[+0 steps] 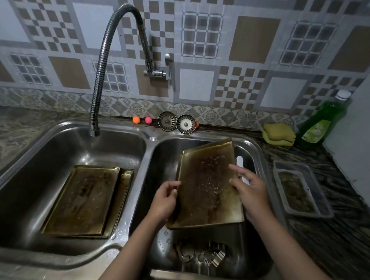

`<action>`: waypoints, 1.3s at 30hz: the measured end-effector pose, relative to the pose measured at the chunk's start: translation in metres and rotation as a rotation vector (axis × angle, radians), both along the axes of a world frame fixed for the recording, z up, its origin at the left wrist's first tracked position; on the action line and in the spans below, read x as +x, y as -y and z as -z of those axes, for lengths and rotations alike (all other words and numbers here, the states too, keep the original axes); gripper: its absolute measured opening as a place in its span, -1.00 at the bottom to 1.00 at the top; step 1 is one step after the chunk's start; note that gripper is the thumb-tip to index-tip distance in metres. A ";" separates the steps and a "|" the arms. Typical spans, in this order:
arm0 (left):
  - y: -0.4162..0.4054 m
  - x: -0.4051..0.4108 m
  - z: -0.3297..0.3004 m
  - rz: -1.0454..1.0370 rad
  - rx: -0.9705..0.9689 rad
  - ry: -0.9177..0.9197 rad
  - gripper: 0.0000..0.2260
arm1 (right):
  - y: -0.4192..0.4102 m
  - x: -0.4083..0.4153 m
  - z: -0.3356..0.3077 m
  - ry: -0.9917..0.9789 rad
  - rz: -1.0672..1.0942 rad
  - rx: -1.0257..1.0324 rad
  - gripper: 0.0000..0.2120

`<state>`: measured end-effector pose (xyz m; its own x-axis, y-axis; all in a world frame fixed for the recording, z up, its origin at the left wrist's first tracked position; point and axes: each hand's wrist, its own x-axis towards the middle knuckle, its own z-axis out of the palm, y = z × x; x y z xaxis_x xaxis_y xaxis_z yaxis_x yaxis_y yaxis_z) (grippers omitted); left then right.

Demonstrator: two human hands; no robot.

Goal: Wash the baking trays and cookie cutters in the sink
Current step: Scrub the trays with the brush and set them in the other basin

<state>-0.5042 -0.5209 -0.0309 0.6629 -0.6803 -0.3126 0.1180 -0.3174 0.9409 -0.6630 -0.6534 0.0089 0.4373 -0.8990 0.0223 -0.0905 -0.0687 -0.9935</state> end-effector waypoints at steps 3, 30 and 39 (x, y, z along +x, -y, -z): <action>0.004 -0.003 -0.020 0.051 -0.011 0.060 -0.85 | -0.009 -0.002 0.002 -0.048 0.016 -0.085 -0.60; 0.005 -0.029 -0.044 -0.060 -0.487 0.109 -0.76 | -0.033 0.031 -0.015 -0.012 0.045 -0.285 -0.39; 0.013 -0.017 -0.047 0.061 -0.527 -0.025 -0.77 | -0.001 0.042 -0.038 -0.057 0.179 -0.308 -0.38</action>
